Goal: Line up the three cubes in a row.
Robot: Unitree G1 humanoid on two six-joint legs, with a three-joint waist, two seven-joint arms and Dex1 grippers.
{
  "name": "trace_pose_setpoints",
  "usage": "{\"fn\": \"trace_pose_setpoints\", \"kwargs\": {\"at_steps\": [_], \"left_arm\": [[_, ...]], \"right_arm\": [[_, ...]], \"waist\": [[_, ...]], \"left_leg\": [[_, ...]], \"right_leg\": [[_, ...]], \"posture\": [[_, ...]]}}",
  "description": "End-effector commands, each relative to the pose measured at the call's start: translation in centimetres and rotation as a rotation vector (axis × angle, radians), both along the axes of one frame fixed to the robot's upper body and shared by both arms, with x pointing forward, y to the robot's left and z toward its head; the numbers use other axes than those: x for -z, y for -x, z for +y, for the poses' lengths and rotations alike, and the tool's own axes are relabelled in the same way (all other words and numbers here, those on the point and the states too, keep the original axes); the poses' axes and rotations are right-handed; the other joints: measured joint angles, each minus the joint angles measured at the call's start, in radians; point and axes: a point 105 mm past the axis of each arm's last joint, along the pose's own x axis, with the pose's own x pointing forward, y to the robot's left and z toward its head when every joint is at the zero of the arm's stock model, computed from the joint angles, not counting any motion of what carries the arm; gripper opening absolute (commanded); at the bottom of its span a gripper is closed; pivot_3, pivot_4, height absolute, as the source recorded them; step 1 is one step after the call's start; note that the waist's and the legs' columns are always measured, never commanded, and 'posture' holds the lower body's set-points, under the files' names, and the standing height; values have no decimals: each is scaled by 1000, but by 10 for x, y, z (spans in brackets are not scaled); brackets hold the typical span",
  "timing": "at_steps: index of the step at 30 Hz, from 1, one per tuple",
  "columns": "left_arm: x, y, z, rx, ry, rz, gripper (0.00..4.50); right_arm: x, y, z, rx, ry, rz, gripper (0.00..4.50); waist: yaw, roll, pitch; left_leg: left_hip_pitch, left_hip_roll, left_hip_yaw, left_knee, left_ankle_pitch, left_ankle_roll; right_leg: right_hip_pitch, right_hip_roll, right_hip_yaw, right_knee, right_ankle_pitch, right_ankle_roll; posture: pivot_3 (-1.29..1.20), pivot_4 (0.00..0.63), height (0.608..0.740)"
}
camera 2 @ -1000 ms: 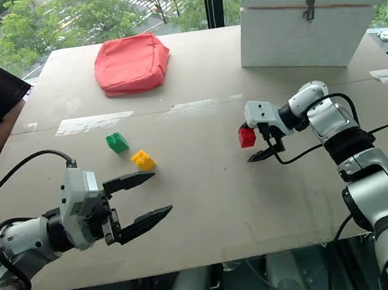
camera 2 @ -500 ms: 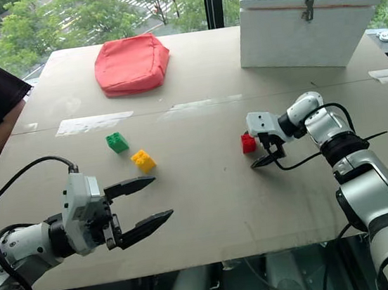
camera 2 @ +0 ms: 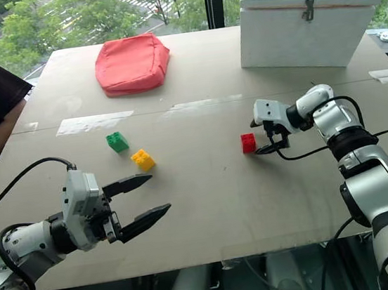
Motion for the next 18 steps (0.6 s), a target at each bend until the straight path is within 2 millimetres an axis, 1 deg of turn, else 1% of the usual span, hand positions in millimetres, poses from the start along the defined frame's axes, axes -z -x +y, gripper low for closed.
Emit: {"fn": "trace_pose_setpoints", "kwargs": {"at_steps": [1, 3, 5, 7, 9, 11, 13, 15, 17, 18], "left_arm": [[-1, -11, 16, -74, -13, -26, 4500], [-1, -26, 34, -168, -31, -51, 4500], [2, -46, 56, -296, -64, -69, 4500], [2, -66, 76, -419, -54, -57, 4500], [-2, -83, 89, -491, -53, -61, 4500], [-3, -99, 104, -572, -54, -37, 4500], [-3, -116, 118, -672, -39, -4, 4500], [-4, -127, 120, -716, -22, 22, 4500], [-1, -134, 117, -746, -21, 47, 4500], [1, -136, 112, -750, -25, 51, 4500]], "right_arm": [[-43, 5, -5, 7, -129, -68, 4476], [-67, 20, -6, 11, -224, -121, 4476], [-89, 42, 1, 7, -324, -133, 4476], [-101, 67, 14, -25, -385, -131, 4476], [-104, 86, 27, -29, -436, -128, 4476], [-100, 101, 39, -34, -451, -129, 4476], [-96, 108, 44, -4, -448, -155, 4476], [-93, 113, 47, 19, -448, -162, 4476], [-92, 121, 49, 22, -453, -156, 4476], [-93, 122, 49, 31, -457, -158, 4476]], "waist": [[1, 0, 0], [2, 0, 0], [9, 0, 0], [14, 1, 0], [18, 0, 0], [21, 0, 0], [22, -1, 0], [25, -2, 0], [24, -3, 0], [23, -3, 0]], "left_leg": [[0, 0, 0, 0, 0, 0], [0, 0, 0, 0, 0, 0], [-1, 1, -1, -1, 0, 0], [-1, 1, -2, -1, 0, 0], [-1, 2, -3, -1, 0, 0], [-1, 2, -3, -1, 0, 0], [-1, 2, -3, 0, 0, 0], [-1, 1, -3, 1, 0, 0], [-1, 1, -2, 1, 0, 0], [-1, 0, -1, 1, 0, 0]], "right_leg": [[0, 0, 0, 0, 0, 1], [0, 0, 0, 0, 1, 2], [0, 0, -1, 0, 2, 3], [0, 1, -3, 0, 2, 4], [0, 1, -4, 1, 2, 4], [0, 1, -4, 1, 2, 4], [0, 1, -4, 1, 2, 4], [0, 1, -3, 1, 2, 5], [0, 0, -2, 0, 2, 5], [0, 0, -1, 0, 2, 5]], "posture": [[0, 150, 740], [0, 150, 740], [0, 150, 740], [0, 150, 740], [0, 150, 740], [0, 150, 740], [0, 150, 740], [0, 150, 740], [0, 150, 740], [0, 150, 740]]}}
